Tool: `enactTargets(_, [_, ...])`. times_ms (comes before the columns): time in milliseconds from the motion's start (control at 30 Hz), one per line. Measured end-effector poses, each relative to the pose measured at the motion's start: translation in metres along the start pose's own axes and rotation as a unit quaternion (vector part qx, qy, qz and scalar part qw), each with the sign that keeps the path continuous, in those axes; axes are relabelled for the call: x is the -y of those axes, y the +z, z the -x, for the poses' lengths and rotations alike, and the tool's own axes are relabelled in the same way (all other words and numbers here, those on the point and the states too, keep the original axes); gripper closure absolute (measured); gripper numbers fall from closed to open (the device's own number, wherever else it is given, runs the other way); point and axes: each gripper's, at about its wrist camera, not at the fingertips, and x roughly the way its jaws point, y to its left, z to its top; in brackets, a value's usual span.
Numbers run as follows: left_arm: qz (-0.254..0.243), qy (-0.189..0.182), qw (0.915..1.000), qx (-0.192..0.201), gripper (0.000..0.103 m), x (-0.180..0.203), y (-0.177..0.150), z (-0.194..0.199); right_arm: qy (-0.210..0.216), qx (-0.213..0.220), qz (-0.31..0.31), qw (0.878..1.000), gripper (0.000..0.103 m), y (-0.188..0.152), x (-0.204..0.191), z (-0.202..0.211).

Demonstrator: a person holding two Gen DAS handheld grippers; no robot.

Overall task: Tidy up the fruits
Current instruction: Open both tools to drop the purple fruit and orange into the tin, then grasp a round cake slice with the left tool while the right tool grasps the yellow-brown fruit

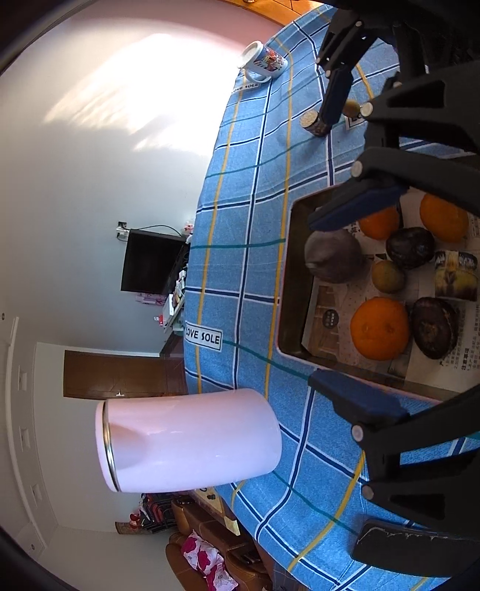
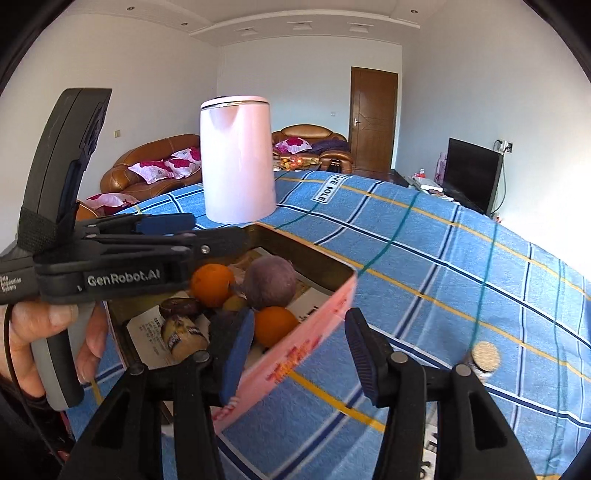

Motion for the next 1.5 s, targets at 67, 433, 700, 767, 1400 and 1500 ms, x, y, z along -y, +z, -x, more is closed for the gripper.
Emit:
enactTargets(67, [0.005, -0.004, 1.0000, 0.001, 0.020, 0.001, 0.000, 0.001, -0.016, -0.001, -0.016, 1.000, 0.049, -0.006, 0.020, 0.012])
enactTargets(433, [-0.031, -0.032, 0.9989, 0.012, 0.015, 0.049, 0.001, 0.009, -0.088, -0.057, -0.081, 0.991, 0.047, -0.039, 0.097, 0.032])
enactTargets(700, [-0.068, -0.049, 0.9964, 0.007, 0.014, 0.085, 0.000, 0.008, -0.076, -0.107, -0.079, 0.988, 0.047, -0.041, 0.100, 0.007])
enactTargets(767, [-0.074, -0.049, 0.9960, 0.007, 0.013, 0.091, 0.001, 0.006, -0.067, -0.126, -0.077, 0.987, 0.048, -0.042, 0.099, -0.004])
enactTargets(1400, [-0.116, -0.110, 0.9830, -0.090, 0.015, 0.190, -0.007, -0.065, -0.159, -0.097, -0.176, 0.966, 0.073, -0.058, 0.189, 0.030])
enactTargets(1500, [-0.123, -0.110, 0.9807, -0.104, 0.016, 0.203, -0.010, -0.077, -0.158, -0.089, -0.193, 0.964, 0.073, -0.061, 0.198, 0.035])
